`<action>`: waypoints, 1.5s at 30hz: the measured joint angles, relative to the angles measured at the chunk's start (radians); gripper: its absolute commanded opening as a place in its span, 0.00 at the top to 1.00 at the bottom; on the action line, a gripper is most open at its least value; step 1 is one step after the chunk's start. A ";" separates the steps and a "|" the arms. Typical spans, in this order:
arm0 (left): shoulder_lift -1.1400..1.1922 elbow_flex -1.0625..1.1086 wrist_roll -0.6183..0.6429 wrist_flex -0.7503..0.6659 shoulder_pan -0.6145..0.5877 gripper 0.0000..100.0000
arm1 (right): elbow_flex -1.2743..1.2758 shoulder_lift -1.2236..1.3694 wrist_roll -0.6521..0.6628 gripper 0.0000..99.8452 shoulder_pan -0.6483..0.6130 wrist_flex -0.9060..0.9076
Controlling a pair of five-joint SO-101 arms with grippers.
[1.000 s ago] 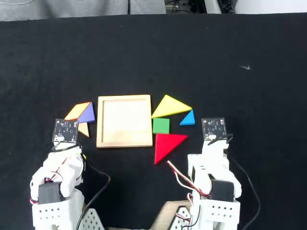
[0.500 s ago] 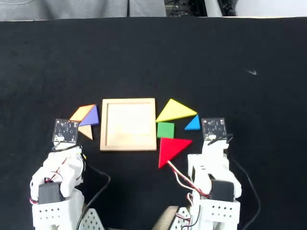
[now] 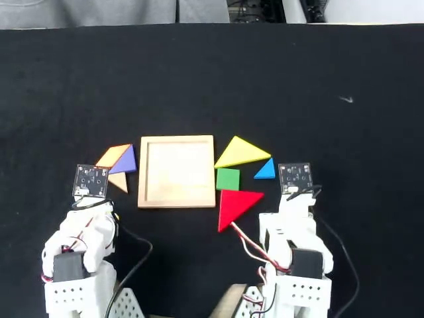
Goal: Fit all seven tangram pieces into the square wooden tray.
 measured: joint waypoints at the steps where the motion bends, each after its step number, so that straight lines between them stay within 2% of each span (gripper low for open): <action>1: 0.000 0.000 0.000 0.000 0.000 0.93 | 0.000 0.000 0.000 0.99 0.000 0.000; 25: 0.000 0.000 0.000 0.000 0.000 0.93 | 0.000 0.000 0.000 0.99 -0.011 0.000; 32: 0.000 0.000 0.000 0.000 0.080 0.93 | 0.000 0.000 -0.002 0.99 -0.026 0.000; 37: 0.000 0.000 0.000 0.000 0.084 0.93 | 0.000 0.000 0.000 0.99 -0.087 0.000; 45: 0.000 0.000 0.000 -0.005 0.086 0.92 | 0.000 0.000 0.000 0.98 -0.097 -0.032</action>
